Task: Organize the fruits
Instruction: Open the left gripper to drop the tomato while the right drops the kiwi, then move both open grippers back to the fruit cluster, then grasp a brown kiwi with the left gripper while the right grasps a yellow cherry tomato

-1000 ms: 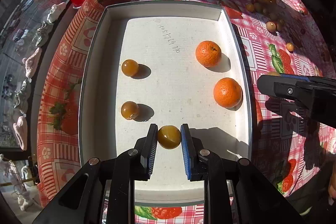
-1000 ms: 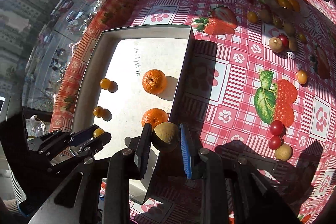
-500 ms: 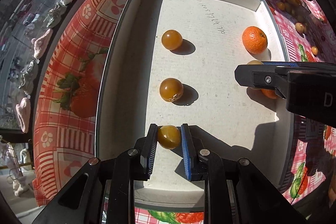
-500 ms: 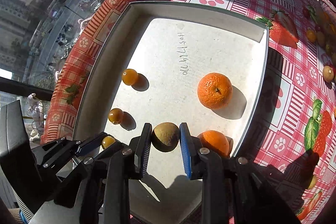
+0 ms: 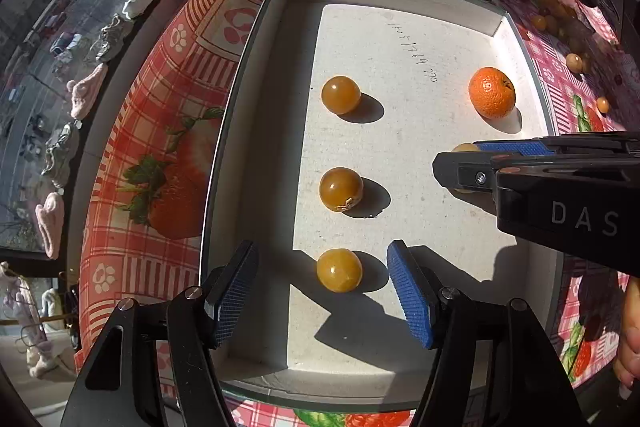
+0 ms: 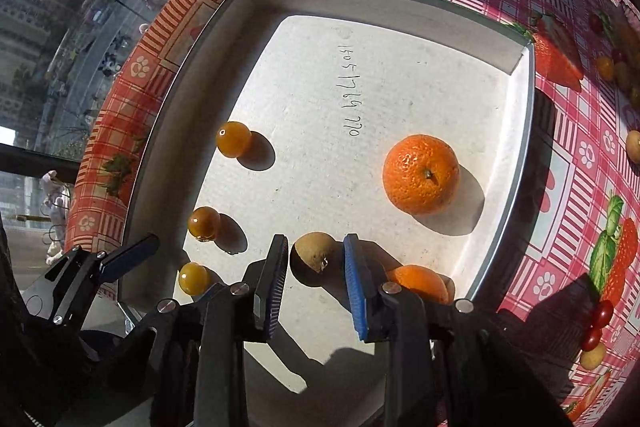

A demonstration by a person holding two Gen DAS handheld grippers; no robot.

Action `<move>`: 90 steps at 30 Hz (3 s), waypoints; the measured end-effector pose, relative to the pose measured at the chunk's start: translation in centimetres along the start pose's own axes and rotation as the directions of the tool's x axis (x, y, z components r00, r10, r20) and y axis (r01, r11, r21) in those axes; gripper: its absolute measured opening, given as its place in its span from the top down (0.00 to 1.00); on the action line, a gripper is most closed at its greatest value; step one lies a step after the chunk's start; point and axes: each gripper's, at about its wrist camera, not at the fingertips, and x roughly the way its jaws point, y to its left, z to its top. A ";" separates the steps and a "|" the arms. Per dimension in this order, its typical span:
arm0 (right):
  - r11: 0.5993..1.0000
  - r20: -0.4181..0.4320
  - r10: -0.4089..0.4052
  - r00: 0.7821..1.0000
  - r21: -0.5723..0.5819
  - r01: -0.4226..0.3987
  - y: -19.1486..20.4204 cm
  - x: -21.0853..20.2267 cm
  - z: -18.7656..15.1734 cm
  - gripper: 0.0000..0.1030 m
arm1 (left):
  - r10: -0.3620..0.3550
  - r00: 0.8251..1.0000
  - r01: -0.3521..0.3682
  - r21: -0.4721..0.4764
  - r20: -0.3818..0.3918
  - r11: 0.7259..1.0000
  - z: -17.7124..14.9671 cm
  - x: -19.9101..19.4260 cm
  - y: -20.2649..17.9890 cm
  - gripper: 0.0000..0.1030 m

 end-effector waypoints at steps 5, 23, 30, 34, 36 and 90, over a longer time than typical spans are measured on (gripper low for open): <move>0.999 -0.007 0.028 1.000 -0.017 -0.028 0.5 0.1 0.3 0.49 | 0.004 1.000 -0.004 0.007 -0.024 1.000 0.2 0.8 0.1 0.34; 0.989 0.146 0.072 0.987 0.114 -0.089 -3.0 -5.2 -0.2 0.19 | 0.017 1.000 -0.017 0.059 -0.006 0.998 1.2 -0.9 -1.5 0.18; 0.975 0.190 0.015 0.982 0.214 -0.056 -6.4 -7.3 -1.3 0.19 | -0.027 0.999 0.022 0.158 0.033 0.987 1.9 -2.6 -5.1 0.18; 0.962 0.204 -0.025 0.979 0.270 -0.032 -9.2 -8.6 -2.4 0.19 | -0.061 0.997 0.052 0.206 0.040 0.977 2.1 -3.5 -7.8 0.18; 0.954 0.213 -0.050 0.976 0.299 -0.016 -10.7 -9.3 -3.2 0.19 | -0.076 0.996 0.065 0.228 0.038 0.972 2.3 -4.0 -9.4 0.18; 0.947 0.244 -0.288 0.926 0.213 0.239 -26.6 -8.5 -2.7 0.45 | -0.161 0.985 0.134 0.309 0.061 0.941 17.8 4.4 -29.1 0.43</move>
